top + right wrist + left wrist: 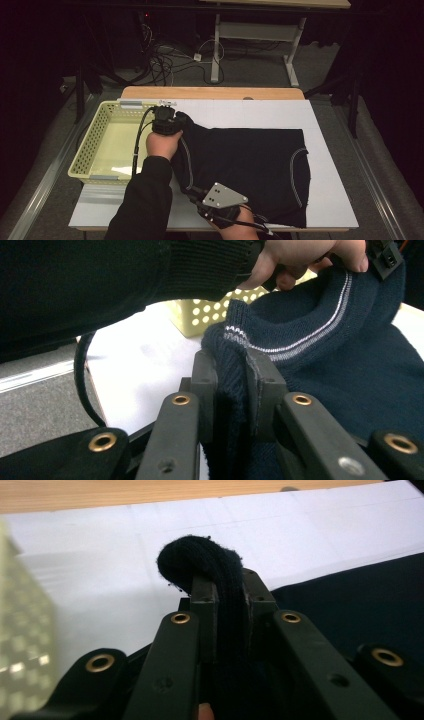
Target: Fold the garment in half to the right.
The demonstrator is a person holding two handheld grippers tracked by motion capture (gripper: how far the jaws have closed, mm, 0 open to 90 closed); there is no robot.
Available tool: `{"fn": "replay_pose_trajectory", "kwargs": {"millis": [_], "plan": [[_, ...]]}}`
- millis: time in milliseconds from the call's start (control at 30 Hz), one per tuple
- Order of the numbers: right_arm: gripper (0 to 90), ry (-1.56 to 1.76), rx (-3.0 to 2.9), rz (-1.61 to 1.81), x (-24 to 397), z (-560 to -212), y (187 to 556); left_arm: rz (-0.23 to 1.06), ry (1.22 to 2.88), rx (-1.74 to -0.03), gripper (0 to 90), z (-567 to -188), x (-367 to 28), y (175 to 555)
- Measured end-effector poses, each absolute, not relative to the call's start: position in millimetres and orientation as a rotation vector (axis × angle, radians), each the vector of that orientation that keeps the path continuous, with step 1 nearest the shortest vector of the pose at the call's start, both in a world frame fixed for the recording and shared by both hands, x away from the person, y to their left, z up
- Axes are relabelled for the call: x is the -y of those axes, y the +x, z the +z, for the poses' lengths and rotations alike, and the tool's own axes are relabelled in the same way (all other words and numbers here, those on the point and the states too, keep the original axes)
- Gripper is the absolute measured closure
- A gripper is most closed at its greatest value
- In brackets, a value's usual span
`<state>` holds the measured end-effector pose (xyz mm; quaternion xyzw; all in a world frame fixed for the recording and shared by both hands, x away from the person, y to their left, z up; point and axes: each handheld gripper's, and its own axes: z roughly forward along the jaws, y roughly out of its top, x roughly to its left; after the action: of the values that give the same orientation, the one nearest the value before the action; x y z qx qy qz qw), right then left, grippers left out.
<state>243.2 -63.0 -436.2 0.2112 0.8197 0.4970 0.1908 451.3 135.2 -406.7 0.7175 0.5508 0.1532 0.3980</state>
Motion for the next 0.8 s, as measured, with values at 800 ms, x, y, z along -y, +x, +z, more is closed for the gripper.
{"fn": "replay_pose_trajectory", "kwargs": {"millis": [800], "plan": [[76.8,0.695,-2.233,1.346,160,-447,225,0.341,1.858,-1.224,77.2,-408,-54,449]]}}
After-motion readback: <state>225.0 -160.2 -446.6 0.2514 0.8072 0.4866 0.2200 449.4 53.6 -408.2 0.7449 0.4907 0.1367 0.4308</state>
